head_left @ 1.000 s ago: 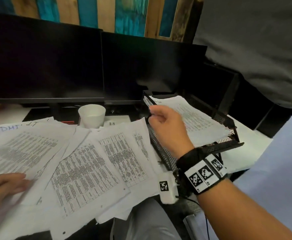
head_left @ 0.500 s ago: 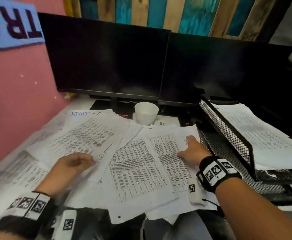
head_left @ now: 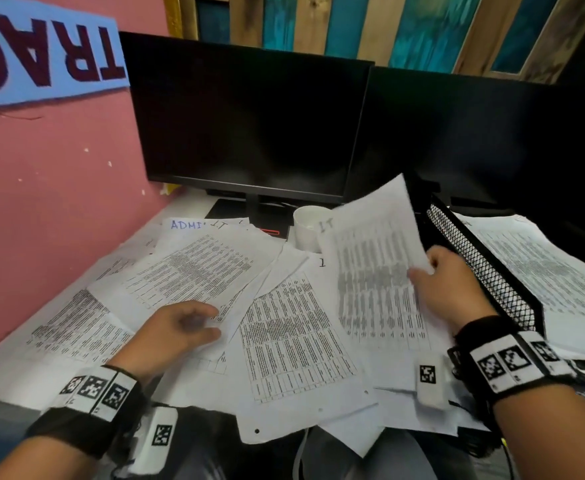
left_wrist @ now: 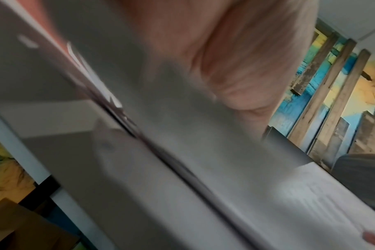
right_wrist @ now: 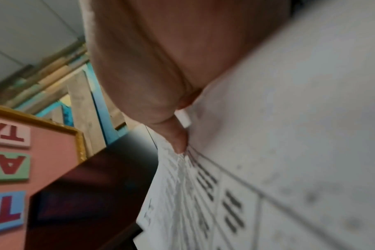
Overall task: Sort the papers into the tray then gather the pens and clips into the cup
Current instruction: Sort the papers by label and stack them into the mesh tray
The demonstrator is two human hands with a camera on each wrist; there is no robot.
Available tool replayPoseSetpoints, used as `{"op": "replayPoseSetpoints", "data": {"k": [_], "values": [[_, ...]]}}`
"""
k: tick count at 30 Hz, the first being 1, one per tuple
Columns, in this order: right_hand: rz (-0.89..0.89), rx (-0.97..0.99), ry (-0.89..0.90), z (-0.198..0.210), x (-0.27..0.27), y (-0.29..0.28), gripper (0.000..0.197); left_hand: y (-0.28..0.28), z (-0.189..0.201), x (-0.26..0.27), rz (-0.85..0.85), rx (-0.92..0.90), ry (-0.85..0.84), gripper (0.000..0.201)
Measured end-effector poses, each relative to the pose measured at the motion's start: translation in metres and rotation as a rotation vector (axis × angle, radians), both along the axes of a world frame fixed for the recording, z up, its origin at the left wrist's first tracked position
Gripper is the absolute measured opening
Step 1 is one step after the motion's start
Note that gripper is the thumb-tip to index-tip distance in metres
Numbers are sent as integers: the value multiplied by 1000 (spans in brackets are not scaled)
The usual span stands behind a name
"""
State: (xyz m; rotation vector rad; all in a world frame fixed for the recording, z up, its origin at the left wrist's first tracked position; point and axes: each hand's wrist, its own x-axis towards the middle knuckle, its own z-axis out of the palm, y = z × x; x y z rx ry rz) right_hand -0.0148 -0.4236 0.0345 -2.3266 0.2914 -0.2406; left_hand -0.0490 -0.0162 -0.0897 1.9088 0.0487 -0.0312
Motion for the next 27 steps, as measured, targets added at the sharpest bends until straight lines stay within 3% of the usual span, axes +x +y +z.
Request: {"op": "replayPoseSetpoints", "data": {"k": [3, 5, 8, 10, 12, 16, 20, 23, 27], "values": [[15, -86, -133, 33, -8, 1, 4, 0, 5, 1, 6, 29, 0, 29], [-2, -102, -287, 52, -11, 0, 9, -1, 6, 1, 23, 55, 3, 25], [-13, 90, -486, 73, -17, 3, 16, -3, 9, -1, 58, 90, 3, 25], [5, 294, -492, 69, -15, 10, 22, -1, 12, -4, 75, 113, 9, 30], [36, 497, -384, 45, -4, 23, 26, 1, 18, -7, 92, 171, 17, 34], [179, 785, 25, -41, 7, 60, 32, 0, 32, -12, 111, 379, 16, 31], [180, 863, 272, -104, 3, 88, 37, 7, 36, -12, 29, 558, 130, 70], [148, 871, 303, -114, 0, 97, 44, 12, 38, -11, 33, 677, 201, 58], [157, 843, 305, -113, -4, 96, 48, 21, 36, -9, 192, 545, 139, 32]]}}
